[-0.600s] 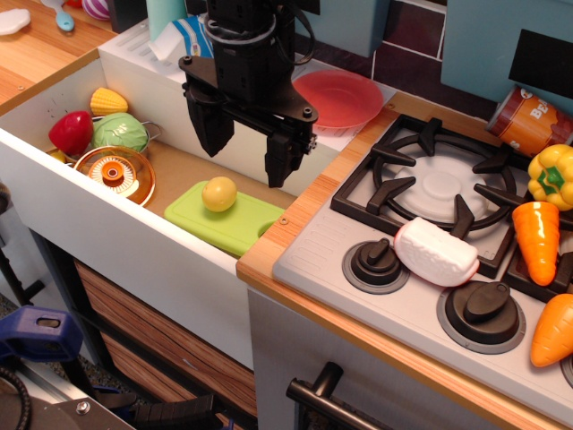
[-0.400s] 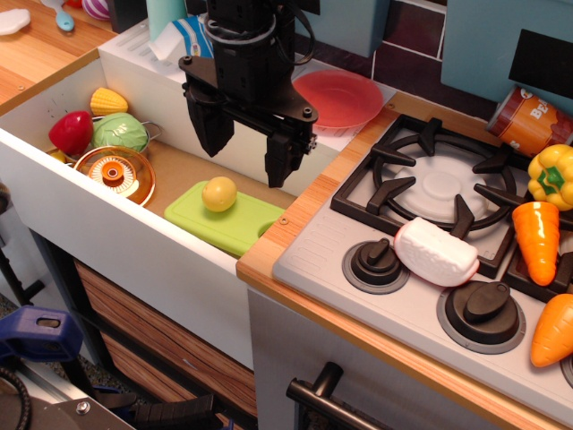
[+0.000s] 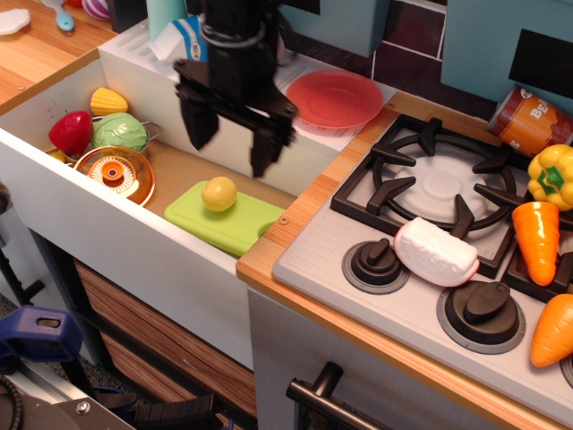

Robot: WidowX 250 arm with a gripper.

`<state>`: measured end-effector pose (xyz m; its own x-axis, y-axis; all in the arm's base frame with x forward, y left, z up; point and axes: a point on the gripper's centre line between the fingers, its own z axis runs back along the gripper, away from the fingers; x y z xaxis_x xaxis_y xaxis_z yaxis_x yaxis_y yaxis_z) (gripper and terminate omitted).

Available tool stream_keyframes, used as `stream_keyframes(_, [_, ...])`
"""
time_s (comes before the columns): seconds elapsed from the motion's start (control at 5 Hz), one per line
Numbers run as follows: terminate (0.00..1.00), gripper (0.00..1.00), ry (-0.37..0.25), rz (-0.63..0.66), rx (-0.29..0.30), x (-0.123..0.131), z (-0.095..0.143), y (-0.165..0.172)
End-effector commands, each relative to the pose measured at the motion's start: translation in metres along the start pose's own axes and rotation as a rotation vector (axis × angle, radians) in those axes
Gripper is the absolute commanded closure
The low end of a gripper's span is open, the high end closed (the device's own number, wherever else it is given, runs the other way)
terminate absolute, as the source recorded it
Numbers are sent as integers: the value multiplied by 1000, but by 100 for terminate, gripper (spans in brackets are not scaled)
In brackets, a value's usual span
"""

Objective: Put potato on plate

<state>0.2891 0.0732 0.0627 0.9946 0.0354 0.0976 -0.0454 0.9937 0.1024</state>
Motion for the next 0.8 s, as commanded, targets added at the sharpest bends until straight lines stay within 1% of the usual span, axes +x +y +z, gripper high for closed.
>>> stream_keyframes(0.0, [0, 0, -42, 1, 30, 20, -5, 29])
stream_keyframes(0.2, [0, 0, -66, 3, -8, 27, -22, 47])
stream_keyframes(0.4, [0, 0, -107, -5, -49, 35, -47, 55])
stream_keyframes(0.6, [0, 0, -122, 2, -82, 35, -71, 62])
